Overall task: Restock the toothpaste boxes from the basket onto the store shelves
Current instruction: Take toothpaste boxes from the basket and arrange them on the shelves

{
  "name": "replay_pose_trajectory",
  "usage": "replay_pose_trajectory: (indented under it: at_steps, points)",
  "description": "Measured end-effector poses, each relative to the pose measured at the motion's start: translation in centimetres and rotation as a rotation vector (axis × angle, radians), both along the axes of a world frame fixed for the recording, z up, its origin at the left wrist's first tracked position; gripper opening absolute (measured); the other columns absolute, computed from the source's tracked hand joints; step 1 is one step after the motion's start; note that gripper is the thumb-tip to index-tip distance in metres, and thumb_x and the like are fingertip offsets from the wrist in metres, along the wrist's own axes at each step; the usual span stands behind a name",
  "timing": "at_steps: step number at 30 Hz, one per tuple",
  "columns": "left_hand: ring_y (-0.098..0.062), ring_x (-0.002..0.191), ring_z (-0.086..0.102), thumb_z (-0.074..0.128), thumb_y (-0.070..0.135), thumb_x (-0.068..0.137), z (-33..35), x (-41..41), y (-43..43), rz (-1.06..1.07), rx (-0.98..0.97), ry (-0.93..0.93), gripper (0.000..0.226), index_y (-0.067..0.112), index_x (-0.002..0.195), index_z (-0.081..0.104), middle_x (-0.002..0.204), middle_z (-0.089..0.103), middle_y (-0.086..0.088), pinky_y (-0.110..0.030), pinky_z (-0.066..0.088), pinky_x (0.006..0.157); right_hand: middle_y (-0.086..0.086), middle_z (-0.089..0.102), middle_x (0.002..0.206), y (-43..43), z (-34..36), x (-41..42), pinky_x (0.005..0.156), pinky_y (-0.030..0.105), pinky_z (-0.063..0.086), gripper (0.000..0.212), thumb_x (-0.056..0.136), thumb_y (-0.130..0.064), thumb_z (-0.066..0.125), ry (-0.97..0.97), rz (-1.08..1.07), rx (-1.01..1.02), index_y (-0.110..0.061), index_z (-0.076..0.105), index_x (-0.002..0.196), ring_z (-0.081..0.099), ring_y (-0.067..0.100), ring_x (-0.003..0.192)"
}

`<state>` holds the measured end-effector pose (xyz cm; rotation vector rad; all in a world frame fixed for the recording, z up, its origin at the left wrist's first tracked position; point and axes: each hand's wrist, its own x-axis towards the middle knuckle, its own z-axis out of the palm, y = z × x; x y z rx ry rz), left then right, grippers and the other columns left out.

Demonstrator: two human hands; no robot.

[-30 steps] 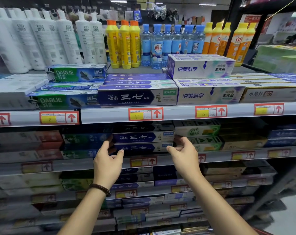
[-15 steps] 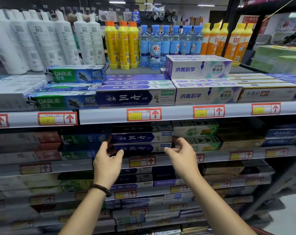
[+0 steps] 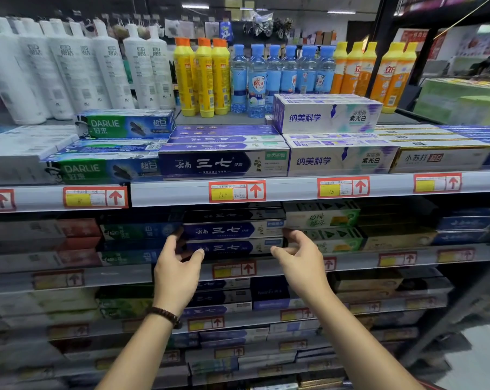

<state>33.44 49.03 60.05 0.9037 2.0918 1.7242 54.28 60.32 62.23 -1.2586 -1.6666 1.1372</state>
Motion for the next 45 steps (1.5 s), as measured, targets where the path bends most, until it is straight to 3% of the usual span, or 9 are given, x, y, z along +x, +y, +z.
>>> replay_pose_trajectory:
  at_steps: [9, 13, 19, 22, 25, 30, 37, 42, 45]
  points:
    - [-0.018, 0.104, 0.066, 0.074, 0.024, 0.097, -0.2, 0.1, 0.1, -0.006, -0.004, 0.017, 0.038, 0.042, 0.12, 0.05, 0.107, 0.068, 0.013, -0.042, 0.054, 0.093, -0.011, 0.071, 0.094, 0.0, -0.4, 0.2, 0.087, 0.027, 0.049, 0.064, 0.099, -0.029, 0.074, 0.014, 0.01, 0.012, -0.017, 0.047, 0.156, 0.067, 0.003, 0.093]
    - [-0.024, 0.116, 0.064, 0.074, 0.028, 0.096, -0.3, 0.0, 0.0, 0.009, -0.029, 0.016, 0.048, 0.031, 0.139, 0.052, 0.126, 0.068, -0.002, -0.048, 0.055, 0.099, -0.013, 0.07, 0.097, -0.5, -0.6, 0.7, 0.074, 0.014, 0.048, 0.056, 0.099, -0.026, 0.074, 0.043, -0.018, 0.023, -0.019, 0.052, 0.15, 0.066, 0.0, 0.092]
    - [-0.012, 0.113, 0.058, 0.073, 0.023, 0.098, -0.1, 0.2, -0.9, 0.048, -0.035, -0.007, 0.068, 0.018, 0.157, 0.041, 0.142, 0.061, -0.012, -0.031, 0.044, 0.093, -0.024, 0.067, 0.104, -1.4, -1.5, 1.5, 0.073, 0.012, 0.05, 0.046, 0.098, -0.02, 0.073, 0.106, -0.031, 0.03, -0.025, 0.06, 0.142, 0.066, -0.01, 0.091]
    - [-0.011, 0.109, 0.062, 0.072, 0.02, 0.098, -0.2, 0.6, -1.7, 0.063, -0.029, -0.017, 0.063, 0.021, 0.154, 0.044, 0.139, 0.062, -0.009, -0.028, 0.046, 0.09, -0.021, 0.066, 0.118, -1.6, -1.9, 1.7, 0.076, 0.013, 0.053, 0.043, 0.098, -0.018, 0.073, 0.129, -0.019, 0.033, -0.026, 0.061, 0.139, 0.065, -0.013, 0.093]
    - [-0.004, 0.104, 0.065, 0.072, 0.016, 0.098, -0.5, 1.2, -2.7, 0.065, -0.007, -0.027, 0.056, 0.022, 0.149, 0.049, 0.137, 0.06, -0.001, -0.024, 0.049, 0.084, -0.013, 0.069, 0.126, -1.9, -2.4, 2.1, 0.09, 0.034, 0.062, 0.043, 0.098, -0.016, 0.074, 0.162, -0.015, 0.03, -0.025, 0.063, 0.138, 0.066, -0.009, 0.095]
    - [-0.007, 0.103, 0.067, 0.071, 0.014, 0.099, -1.2, 2.5, -4.8, 0.087, -0.013, -0.047, 0.044, 0.027, 0.138, 0.055, 0.13, 0.062, 0.005, -0.038, 0.057, 0.093, -0.014, 0.071, 0.119, -2.5, -3.4, 2.9, 0.094, 0.045, 0.062, 0.039, 0.098, -0.016, 0.073, 0.197, 0.024, -0.018, -0.029, 0.063, 0.133, 0.069, -0.001, 0.093]
    - [-0.006, 0.101, 0.069, 0.071, 0.014, 0.099, -3.2, 4.1, -9.1, 0.131, -0.054, -0.06, 0.034, 0.033, 0.125, 0.059, 0.123, 0.066, 0.01, -0.042, 0.061, 0.091, -0.011, 0.072, 0.115, -4.4, -4.9, 3.1, 0.093, 0.043, 0.062, 0.037, 0.099, -0.016, 0.072, 0.235, 0.107, -0.084, -0.029, 0.063, 0.133, 0.07, 0.008, 0.101]
    - [-0.012, 0.103, 0.071, 0.072, 0.013, 0.097, -3.7, 4.2, -11.4, 0.139, -0.053, -0.093, 0.033, 0.033, 0.122, 0.063, 0.12, 0.069, 0.008, -0.048, 0.06, 0.094, -0.009, 0.072, 0.114, -6.8, -5.4, 2.9, 0.084, 0.021, 0.055, 0.039, 0.1, -0.014, 0.071, 0.211, 0.149, -0.088, -0.026, 0.063, 0.136, 0.069, 0.007, 0.104]
    - [-0.012, 0.103, 0.071, 0.072, 0.014, 0.097, -3.6, 4.1, -12.5, 0.124, -0.038, -0.091, 0.032, 0.034, 0.121, 0.064, 0.118, 0.07, 0.01, -0.05, 0.06, 0.094, -0.007, 0.073, 0.113, -8.3, -5.3, 2.7, 0.088, 0.029, 0.059, 0.037, 0.1, -0.014, 0.072, 0.193, 0.163, -0.077, -0.026, 0.064, 0.133, 0.07, 0.009, 0.106]
